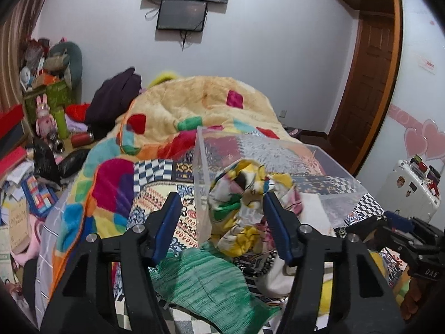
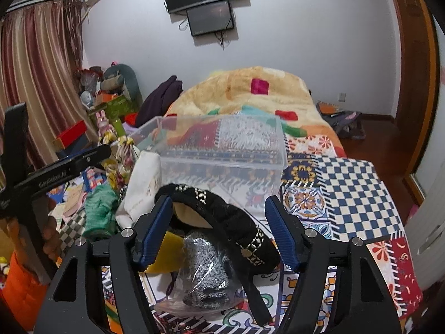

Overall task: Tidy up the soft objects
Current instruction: 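Grasp the floral scarf with the left tool while the right tool grasps the black headband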

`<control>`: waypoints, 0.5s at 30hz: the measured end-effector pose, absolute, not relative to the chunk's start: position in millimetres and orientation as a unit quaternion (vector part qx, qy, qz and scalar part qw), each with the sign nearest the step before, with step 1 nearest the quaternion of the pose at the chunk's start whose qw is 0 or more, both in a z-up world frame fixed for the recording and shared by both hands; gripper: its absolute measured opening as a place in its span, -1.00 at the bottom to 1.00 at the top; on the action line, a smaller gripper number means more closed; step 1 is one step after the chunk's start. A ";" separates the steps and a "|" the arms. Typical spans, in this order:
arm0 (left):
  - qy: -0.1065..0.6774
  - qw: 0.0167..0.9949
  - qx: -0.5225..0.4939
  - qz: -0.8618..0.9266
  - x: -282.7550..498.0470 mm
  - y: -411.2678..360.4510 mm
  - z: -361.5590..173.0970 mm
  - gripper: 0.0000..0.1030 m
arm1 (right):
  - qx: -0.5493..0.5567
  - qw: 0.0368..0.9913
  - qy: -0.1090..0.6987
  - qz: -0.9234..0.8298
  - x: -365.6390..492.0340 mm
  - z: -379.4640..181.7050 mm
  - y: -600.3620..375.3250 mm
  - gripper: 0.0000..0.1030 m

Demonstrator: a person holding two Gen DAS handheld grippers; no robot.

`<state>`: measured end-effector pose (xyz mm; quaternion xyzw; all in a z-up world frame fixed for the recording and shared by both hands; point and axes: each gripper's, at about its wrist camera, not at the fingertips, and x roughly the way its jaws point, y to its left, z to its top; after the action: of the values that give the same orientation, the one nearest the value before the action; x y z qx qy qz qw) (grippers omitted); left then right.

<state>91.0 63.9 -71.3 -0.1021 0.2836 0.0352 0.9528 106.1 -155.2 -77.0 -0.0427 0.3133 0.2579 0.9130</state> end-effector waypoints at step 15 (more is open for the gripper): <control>0.299 0.947 -0.111 0.025 90.7 65.5 -77.0 -0.68 | -0.038 0.916 0.310 0.251 110.9 -80.3 -155.5 -0.66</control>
<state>90.7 65.5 -77.0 -0.1107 0.2991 0.0250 0.9474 110.9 -155.5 -80.3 -0.0380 0.3099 0.2511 0.9162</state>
